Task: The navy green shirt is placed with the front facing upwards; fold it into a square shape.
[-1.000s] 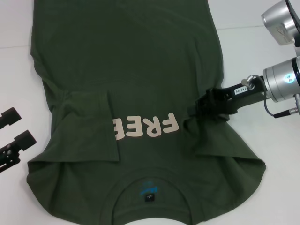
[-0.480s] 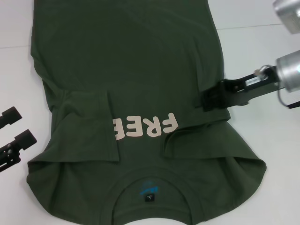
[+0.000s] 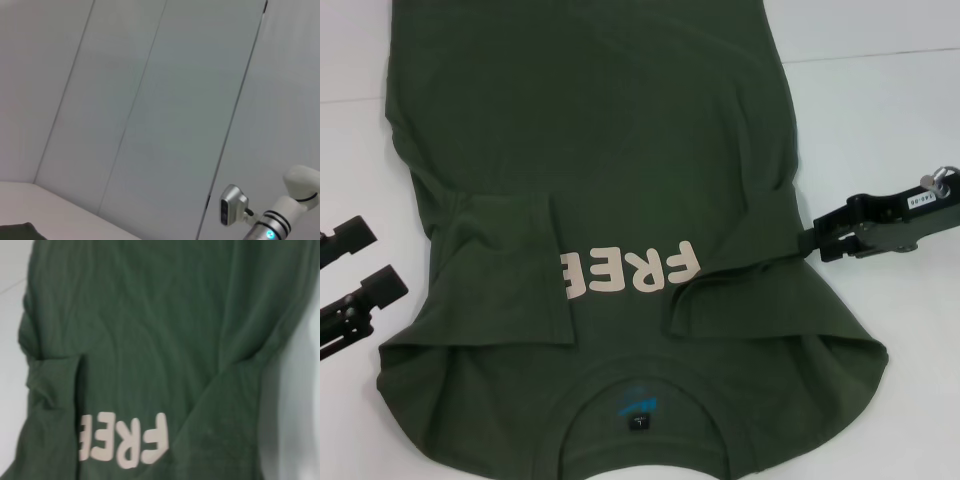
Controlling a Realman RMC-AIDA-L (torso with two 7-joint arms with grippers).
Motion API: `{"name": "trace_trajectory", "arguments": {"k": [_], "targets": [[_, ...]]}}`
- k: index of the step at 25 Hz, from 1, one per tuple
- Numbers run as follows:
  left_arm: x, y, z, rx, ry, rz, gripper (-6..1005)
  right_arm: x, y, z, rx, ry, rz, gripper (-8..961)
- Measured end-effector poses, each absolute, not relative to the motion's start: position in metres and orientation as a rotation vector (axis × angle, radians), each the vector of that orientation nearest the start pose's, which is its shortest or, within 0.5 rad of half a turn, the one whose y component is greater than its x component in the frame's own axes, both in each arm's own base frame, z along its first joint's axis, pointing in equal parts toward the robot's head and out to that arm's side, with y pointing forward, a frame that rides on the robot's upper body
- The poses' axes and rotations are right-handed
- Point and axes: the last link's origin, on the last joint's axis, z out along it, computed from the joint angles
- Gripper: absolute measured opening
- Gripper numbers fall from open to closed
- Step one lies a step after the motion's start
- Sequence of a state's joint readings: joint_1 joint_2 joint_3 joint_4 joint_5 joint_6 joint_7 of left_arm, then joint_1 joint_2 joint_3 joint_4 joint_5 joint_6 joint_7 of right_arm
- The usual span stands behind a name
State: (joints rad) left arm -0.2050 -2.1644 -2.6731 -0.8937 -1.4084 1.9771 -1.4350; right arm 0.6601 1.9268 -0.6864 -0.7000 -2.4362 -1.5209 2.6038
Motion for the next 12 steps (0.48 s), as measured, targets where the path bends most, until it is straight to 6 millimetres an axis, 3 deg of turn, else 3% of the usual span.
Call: {"name": "trace_trajectory", "arguments": {"k": [12], "targets": [[-0.284,0.228,0.064,-2.415,-0.641,-1.221,781,0.298,0.374,0.040,-2.055,1.948,0.180,436]]}}
